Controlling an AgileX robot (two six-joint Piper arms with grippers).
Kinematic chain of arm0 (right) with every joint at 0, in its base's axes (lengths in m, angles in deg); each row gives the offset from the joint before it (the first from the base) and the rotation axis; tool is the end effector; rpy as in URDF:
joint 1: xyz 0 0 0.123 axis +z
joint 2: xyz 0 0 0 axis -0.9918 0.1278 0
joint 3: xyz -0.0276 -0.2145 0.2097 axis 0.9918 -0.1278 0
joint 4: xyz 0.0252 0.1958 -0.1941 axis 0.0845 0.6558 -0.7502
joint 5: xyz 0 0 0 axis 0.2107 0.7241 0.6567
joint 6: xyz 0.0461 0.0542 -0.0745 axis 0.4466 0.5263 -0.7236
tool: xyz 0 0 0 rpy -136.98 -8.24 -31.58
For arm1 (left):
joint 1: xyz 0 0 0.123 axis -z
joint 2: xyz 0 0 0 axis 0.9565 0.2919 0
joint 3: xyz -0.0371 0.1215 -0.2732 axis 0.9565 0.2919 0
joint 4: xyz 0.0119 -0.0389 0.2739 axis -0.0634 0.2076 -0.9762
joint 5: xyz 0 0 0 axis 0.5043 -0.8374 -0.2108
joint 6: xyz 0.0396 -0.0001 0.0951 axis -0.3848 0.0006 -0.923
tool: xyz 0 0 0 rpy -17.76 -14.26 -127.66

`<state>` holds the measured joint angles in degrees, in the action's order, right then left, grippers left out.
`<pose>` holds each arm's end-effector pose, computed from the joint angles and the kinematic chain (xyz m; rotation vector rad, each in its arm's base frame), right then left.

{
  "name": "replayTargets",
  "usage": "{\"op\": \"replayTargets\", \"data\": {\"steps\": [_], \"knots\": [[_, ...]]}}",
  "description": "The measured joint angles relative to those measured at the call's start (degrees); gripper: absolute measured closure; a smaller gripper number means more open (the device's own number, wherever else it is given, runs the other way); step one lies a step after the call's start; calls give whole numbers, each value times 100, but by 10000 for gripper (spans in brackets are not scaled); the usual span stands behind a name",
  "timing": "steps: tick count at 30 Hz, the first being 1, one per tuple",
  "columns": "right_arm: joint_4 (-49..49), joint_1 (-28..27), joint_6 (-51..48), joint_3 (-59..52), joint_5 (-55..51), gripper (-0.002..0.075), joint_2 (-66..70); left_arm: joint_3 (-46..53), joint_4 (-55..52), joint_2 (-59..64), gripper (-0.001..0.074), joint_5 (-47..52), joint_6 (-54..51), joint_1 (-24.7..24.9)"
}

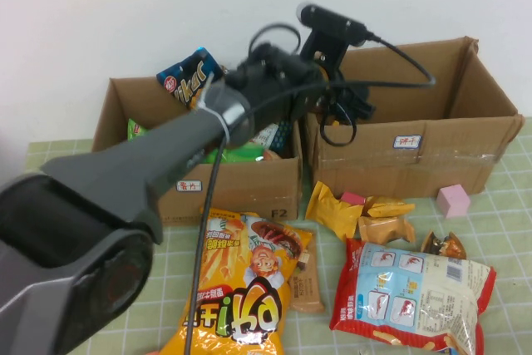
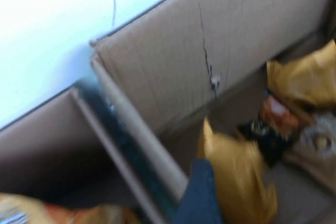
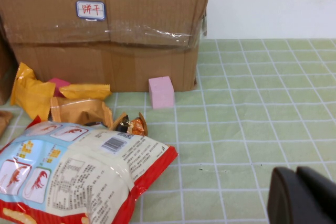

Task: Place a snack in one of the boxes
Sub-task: Place the biscuit in the biscuit box, then pick up the biscuit

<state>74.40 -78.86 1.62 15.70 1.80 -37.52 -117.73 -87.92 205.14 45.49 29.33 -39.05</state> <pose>0.0737 -0.0007 0.1718 -0.0360 1.8420 -0.0133 0.4962 -0.3245 0.2325 0.5551 2.0804 -0.2768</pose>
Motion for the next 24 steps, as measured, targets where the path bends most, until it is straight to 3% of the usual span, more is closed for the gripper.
{"op": "replayTargets", "data": {"steps": [4, 7, 8, 10, 13, 16, 18, 21, 24], "knots": [[0, 0, 0, 0, 0, 728, 0, -10, 23, -417, 296, 816, -533, 102], [0, 0, 0, 0, 0, 728, 0, -48, 116, -687, 476, 1542, -1027, 222], [0, 0, 0, 0, 0, 728, 0, -70, 265, -791, 607, 2018, -1420, 308], [0, 0, 0, 0, 0, 728, 0, -78, 476, -802, 675, 2463, -1764, 374], [0, 0, 0, 0, 0, 728, 0, -78, 722, -693, 717, 3037, -2072, 397], [0, 0, 0, 0, 0, 728, 0, -78, 795, -505, 710, 3344, -2180, 397], [0, 0, 0, 0, 0, 728, 0, -78, 834, -339, 661, 3426, -2204, 397], [0, 0, 0, 0, 0, 728, 0, -78, 970, -68, 511, 3531, -2216, 397], [0, 0, 0, 0, 0, 728, 0, -78, 1269, 249, 292, 3555, -2203, 397]]}}
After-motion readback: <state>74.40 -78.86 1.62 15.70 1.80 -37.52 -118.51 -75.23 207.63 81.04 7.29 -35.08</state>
